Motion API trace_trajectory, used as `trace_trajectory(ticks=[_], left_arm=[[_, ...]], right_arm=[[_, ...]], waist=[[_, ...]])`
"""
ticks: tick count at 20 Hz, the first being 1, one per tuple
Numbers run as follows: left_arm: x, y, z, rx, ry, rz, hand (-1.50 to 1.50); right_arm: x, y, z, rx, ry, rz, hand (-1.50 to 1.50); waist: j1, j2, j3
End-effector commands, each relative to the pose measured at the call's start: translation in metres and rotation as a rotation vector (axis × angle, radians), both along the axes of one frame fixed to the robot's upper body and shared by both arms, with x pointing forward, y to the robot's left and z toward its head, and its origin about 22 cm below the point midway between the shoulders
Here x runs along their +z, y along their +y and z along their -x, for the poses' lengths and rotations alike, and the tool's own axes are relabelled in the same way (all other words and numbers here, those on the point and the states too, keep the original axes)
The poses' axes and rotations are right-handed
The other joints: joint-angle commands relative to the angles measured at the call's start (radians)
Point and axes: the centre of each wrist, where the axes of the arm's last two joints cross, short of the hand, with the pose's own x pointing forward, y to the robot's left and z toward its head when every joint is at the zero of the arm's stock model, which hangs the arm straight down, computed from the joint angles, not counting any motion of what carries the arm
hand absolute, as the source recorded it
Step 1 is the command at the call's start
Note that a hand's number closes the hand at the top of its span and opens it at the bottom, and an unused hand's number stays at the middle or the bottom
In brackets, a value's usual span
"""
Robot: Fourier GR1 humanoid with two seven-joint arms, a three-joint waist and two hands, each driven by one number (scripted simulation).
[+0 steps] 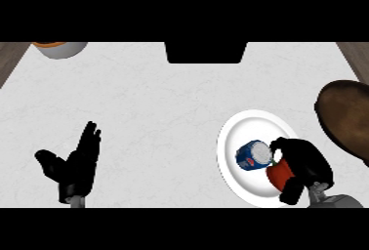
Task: Pick the bell pepper from the plate and place it in the pan
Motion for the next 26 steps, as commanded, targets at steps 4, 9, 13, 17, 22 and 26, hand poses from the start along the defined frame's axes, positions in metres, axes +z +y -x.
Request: trace_trajectory(ticks=[4,9,13,17,22,26], left_arm=[[-0.015,-0.01,0.011,-0.007,0.059,0.014,0.0],[-0.009,-0.005,0.003,-0.006,0.059,0.009,0.0],[-0.005,0.002,-0.01,0.005,0.066,-0.008,0.0],[-0.015,-0.004,0.01,0.015,0.074,0.022,0.0],[0.002,0.004,-0.002,0.012,0.056,0.018,0.0],[-0.018,-0.013,0.002,0.009,0.067,0.003,0.0]], right_arm=[[-0.011,0.0,0.009,0.033,-0.021,0.018,1.5],[-0.014,0.058,0.003,-0.078,-0.017,-0.014,1.5],[-0.007,0.082,-0.006,-0.106,-0.086,-0.013,1.5],[0.035,0.082,0.005,-0.121,-0.302,0.03,1.5],[0.089,0.09,0.004,-0.253,-0.647,0.026,1.5],[0.113,0.08,0.022,-0.325,-0.709,-0.013,1.5]], waist=[[-0.001,0.01,0.002],[0.002,0.011,0.002],[0.0,0.011,0.002],[-0.006,0.008,0.001],[-0.014,0.005,0.001],[-0.013,0.009,0.001]])
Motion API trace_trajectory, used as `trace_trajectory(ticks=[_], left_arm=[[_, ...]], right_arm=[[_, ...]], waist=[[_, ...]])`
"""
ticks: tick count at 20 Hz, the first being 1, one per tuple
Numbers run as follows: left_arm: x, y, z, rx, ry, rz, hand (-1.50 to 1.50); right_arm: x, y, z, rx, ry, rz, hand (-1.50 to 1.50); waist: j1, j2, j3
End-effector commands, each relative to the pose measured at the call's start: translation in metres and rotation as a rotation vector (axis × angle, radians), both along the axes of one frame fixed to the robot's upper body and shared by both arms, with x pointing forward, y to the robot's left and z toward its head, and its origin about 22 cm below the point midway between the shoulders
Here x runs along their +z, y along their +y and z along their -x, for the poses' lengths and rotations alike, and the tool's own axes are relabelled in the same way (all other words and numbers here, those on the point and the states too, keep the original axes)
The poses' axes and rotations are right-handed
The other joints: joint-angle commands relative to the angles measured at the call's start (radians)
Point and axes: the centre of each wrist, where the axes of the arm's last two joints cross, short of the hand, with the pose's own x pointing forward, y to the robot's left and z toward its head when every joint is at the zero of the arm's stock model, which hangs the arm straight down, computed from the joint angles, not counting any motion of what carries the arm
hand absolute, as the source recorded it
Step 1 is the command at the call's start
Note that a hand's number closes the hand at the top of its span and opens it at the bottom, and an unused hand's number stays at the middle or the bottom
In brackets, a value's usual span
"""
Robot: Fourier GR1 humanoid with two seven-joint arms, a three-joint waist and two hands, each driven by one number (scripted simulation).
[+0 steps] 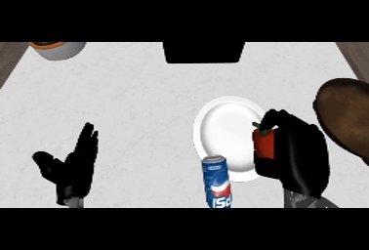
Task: Pick the bell pepper from the plate and place it in the pan
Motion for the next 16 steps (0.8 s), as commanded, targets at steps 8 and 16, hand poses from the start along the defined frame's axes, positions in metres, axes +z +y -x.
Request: trace_trajectory(ticks=[8,16], left_arm=[[-0.017,-0.015,-0.006,-0.012,0.041,0.028,0.0],[-0.013,0.004,-0.004,-0.003,0.055,0.019,0.0]], right_arm=[[0.051,-0.047,-0.022,-0.159,-0.135,-0.155,1.5],[0.046,-0.133,-0.053,-0.231,-0.204,-0.17,1.5]], waist=[[0.012,0.012,-0.005],[0.012,0.013,-0.005]])
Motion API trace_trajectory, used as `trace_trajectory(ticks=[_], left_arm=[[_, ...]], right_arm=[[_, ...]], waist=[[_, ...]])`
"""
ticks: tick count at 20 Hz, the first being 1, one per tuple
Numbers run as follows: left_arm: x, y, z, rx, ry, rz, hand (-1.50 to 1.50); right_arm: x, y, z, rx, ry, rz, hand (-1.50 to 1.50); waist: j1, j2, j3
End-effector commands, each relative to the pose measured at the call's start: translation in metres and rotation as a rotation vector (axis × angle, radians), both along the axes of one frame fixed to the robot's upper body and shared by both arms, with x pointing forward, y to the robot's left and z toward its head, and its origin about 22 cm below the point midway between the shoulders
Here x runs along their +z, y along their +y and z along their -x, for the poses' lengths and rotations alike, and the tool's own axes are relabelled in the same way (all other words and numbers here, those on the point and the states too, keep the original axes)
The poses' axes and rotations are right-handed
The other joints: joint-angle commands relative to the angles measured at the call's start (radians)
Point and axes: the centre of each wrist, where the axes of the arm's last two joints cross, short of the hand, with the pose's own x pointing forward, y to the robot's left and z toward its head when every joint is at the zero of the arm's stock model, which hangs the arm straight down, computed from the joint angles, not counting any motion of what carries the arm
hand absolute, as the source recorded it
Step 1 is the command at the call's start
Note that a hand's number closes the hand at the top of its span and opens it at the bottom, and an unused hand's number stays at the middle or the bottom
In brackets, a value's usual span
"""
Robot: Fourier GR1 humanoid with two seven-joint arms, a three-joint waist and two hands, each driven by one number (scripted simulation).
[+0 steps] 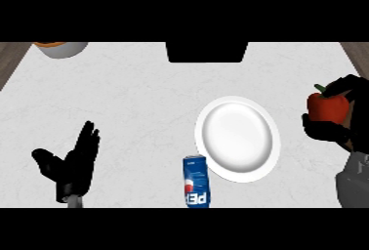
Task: Pick the bell pepper from the plate and place it in the pan
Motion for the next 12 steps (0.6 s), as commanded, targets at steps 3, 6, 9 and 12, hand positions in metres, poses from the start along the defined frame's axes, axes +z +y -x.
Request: trace_trajectory(ticks=[3,6,9,12], left_arm=[[-0.018,0.003,0.011,-0.001,0.041,-0.005,0.0],[-0.018,-0.018,0.005,-0.016,0.046,0.017,0.0],[0.0,-0.011,0.004,-0.025,0.052,0.023,0.0],[-0.009,-0.017,0.008,-0.016,0.051,0.011,0.0]], right_arm=[[-0.031,-0.061,-0.031,-0.075,-0.031,0.044,1.5],[-0.03,-0.105,-0.051,-0.106,-0.02,0.052,1.5],[-0.036,-0.137,-0.06,-0.124,-0.032,0.064,1.5],[-0.059,-0.159,-0.071,-0.127,-0.046,-0.02,1.5]], waist=[[0.004,0.008,-0.007],[0.01,0.011,-0.006],[0.014,0.009,-0.006],[0.02,0.012,-0.005]])
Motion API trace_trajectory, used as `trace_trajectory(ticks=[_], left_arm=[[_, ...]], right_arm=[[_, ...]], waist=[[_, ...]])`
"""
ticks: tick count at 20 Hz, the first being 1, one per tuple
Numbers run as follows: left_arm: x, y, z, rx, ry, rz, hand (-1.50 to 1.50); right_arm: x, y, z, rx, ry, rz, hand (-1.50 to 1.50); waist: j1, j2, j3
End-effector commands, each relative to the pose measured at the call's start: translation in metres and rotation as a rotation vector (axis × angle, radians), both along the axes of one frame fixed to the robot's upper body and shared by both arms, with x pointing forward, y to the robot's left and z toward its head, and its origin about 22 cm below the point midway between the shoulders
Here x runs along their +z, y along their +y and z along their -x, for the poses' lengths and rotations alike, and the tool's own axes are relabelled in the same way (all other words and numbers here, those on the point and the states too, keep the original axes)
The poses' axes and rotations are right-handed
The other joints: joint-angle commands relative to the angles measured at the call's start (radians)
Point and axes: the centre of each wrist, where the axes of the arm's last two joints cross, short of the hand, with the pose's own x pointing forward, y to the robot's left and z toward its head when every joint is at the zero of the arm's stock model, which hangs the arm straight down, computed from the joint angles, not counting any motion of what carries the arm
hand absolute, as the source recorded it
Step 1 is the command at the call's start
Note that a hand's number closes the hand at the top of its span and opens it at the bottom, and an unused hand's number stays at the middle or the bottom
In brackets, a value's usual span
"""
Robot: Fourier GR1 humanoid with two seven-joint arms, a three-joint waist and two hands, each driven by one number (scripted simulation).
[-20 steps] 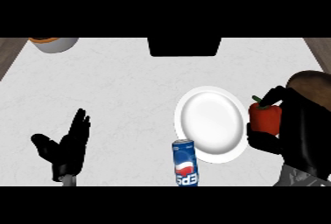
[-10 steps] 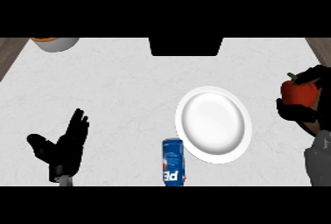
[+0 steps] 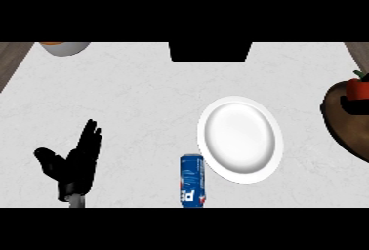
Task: Pick the bell pepper from the plate and place it in the pan
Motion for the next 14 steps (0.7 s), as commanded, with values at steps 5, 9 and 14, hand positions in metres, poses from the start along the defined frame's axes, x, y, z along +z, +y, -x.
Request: trace_trajectory(ticks=[5,9,14], left_arm=[[-0.002,-0.014,-0.01,-0.023,0.056,0.007,0.0],[-0.007,-0.011,-0.007,-0.043,0.043,0.008,0.0],[0.0,-0.004,-0.002,-0.058,0.019,0.012,0.0]], right_arm=[[-0.042,-0.066,-0.015,-0.02,-0.002,-0.033,1.5],[-0.03,-0.099,-0.01,-0.118,0.223,-0.045,-1.5],[-0.048,-0.107,-0.005,-0.072,0.205,-0.065,-1.5]], waist=[[0.021,0.015,-0.003],[0.034,0.023,-0.003],[0.055,0.026,0.0]])
